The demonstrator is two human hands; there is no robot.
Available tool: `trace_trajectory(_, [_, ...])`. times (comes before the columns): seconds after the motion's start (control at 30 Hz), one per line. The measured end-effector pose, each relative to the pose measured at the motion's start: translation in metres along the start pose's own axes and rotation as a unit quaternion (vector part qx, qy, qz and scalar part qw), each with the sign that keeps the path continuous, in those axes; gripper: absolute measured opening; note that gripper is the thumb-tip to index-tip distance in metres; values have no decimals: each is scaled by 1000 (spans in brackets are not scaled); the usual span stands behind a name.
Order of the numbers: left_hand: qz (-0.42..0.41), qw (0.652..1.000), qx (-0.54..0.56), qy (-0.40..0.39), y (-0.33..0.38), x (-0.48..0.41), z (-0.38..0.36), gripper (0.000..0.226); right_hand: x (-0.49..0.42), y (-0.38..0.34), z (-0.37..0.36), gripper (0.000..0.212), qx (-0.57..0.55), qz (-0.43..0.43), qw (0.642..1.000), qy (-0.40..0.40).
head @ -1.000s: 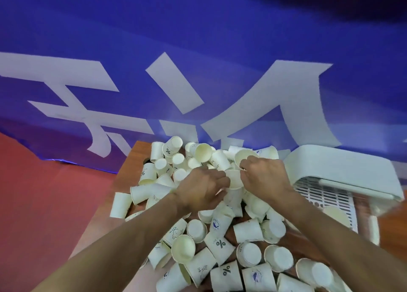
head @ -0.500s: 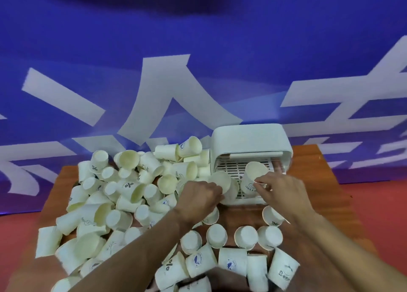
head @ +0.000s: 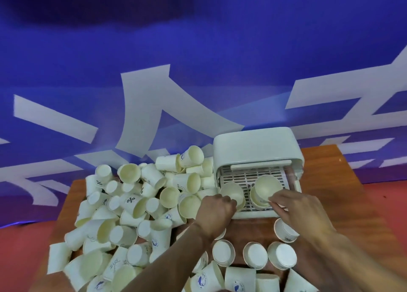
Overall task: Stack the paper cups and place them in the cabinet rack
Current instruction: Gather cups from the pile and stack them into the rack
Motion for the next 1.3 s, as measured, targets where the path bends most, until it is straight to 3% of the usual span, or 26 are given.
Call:
trace_trajectory(0.13, [-10,1000,3,-10,-2,-14,-17,26,-7,10,-23,16,39,-6,998,-51])
trace_trajectory(0.2, [-10,999,34,-29,-4,-17,-21,5,-9,17,-38,14,43,-18,996,-78])
trace_trajectory(0.27, [6,997,33,-64,-6,-23,-29,15,-13,22,-49,3,45,-27,992,-114])
trace_trajectory(0.43, [-10,993,-5,-119,-4,-36,-34,21,-26,21,-74,31,88,-50,965,-241])
trace_trajectory(0.9, [-38,989,-73,-126,10,-32,-38,25,-33,4,-75,22,33,-159,951,-263])
trace_trajectory(1.0, [-57,994,-56,-78,8,-15,-39,40,-36,-3,-67,21,94,-139,946,-276])
trace_trajectory(1.1, [-75,997,-26,-9,-2,14,-29,26,-42,-15,-59,25,198,-117,926,-300])
trace_trajectory(1.3, [32,998,-6,47,-59,88,-17,15,-56,-90,-40,24,316,-94,923,-200])
Point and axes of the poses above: each hand's wrist, its own x-axis away from the middle knuckle, its own z-axis out of the back of the hand, y = z × x, the point moved 3 cm from there along -x, towards the middle knuckle, and after that the axes turned 11 degrees about -z, right-handed, at the moved point
